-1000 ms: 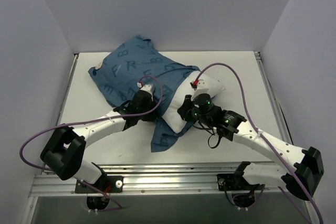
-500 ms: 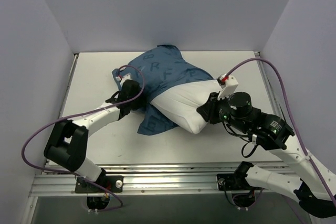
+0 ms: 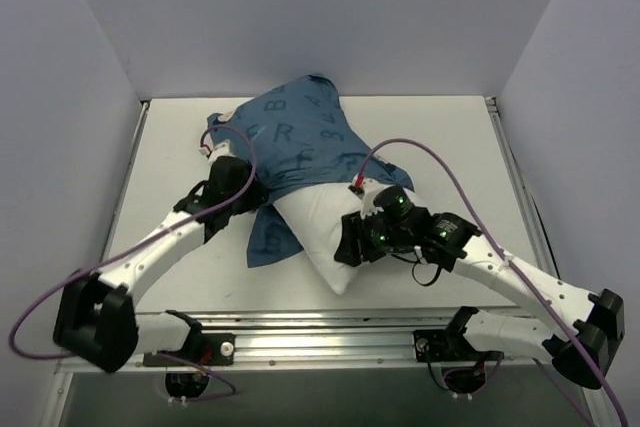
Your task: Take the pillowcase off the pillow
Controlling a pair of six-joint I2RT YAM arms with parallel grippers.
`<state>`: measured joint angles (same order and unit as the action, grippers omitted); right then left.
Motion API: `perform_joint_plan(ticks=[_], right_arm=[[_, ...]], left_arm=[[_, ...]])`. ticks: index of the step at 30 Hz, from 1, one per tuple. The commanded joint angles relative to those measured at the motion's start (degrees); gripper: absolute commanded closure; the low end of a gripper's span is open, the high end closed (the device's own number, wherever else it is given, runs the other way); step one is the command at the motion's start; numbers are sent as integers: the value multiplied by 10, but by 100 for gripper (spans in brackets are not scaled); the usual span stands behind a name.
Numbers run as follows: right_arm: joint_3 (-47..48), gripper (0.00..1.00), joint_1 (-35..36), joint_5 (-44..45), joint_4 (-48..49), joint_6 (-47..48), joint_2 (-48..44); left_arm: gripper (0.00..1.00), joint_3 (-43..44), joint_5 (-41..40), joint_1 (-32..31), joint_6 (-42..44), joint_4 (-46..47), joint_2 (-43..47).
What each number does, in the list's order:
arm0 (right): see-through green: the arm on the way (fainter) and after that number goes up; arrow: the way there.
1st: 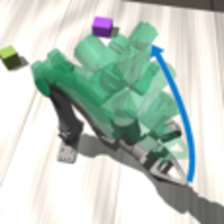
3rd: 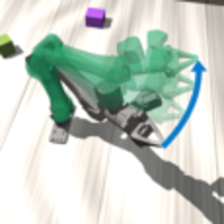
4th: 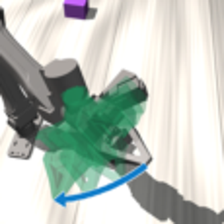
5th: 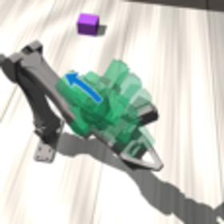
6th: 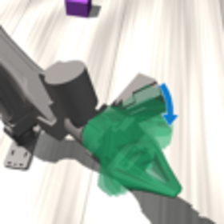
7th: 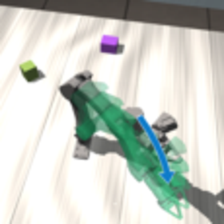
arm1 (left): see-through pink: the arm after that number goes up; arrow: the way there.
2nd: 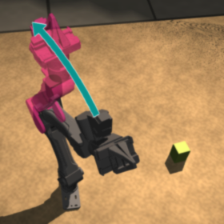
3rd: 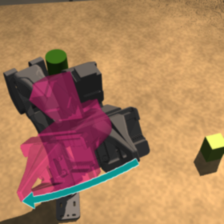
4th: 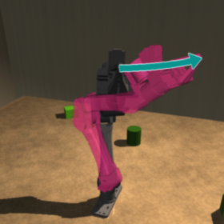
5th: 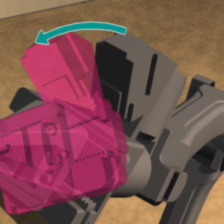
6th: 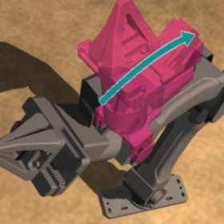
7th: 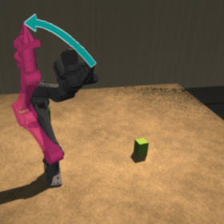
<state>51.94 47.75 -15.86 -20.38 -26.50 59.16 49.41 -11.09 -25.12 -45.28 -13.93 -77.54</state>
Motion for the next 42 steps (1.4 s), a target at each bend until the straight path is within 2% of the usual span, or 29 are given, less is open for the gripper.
perform_joint_plan(ticks=[1, 2, 4, 5, 9, 12, 14, 15, 18, 22, 29, 32, 37, 38, 40, 41, 42], right_arm=[[-3, 44, 16, -82, 84, 25, 17], [3, 30, 18, -74, 76, 33, 20], [17, 23, 17, -29, 56, 42, 20], [31, 18, 15, 31, 40, 42, 17], [47, 8, -5, 169, 18, 1, -5], [36, 1, -51, 245, 8, -42, -41], [26, 0, -103, 261, 2, -59, -67], [21, 0, -120, 266, 0, -71, -73], [18, 0, -159, 253, 9, -87, -97], [7, 0, -194, 303, 10, -116, -94], [-60, 0, -275, 198, 137, -169, -39], [-82, 0, -280, 169, 193, -182, -4], [-118, 0, -280, 109, 278, -193, 48], [-120, 4, -279, 101, 295, -190, 63], [-126, 14, -278, 80, 307, -184, 75], [-127, 30, -277, 74, 314, -181, 80], [-128, 41, -277, 72, 315, -180, 81]], left_arm=[[36, 15, -46, -43, 69, -65, 120], [32, 17, -39, -47, 80, -72, 136], [27, 23, -17, -55, 124, -75, 167], [23, 33, -3, -58, 140, -72, 172], [19, 81, 54, -77, 246, -45, 138], [14, 153, 59, -102, 305, -40, 80], [9, 195, 62, -120, 325, -36, 47], [7, 242, 64, -127, 344, -36, 10], [5, 310, 74, -145, 371, -40, -64], [4, 445, 88, -162, 392, -58, -163], [4, 623, 126, -190, 429, -130, -327], [5, 654, 123, -196, 443, -161, -373], [14, 661, 116, -196, 445, -176, -416], [17, 660, 116, -196, 446, -178, -422], [26, 663, 60, -193, 441, -182, -440], [33, 664, 36, -193, 435, -182, -446], [42, 663, 16, -187, 422, -172, -453]])
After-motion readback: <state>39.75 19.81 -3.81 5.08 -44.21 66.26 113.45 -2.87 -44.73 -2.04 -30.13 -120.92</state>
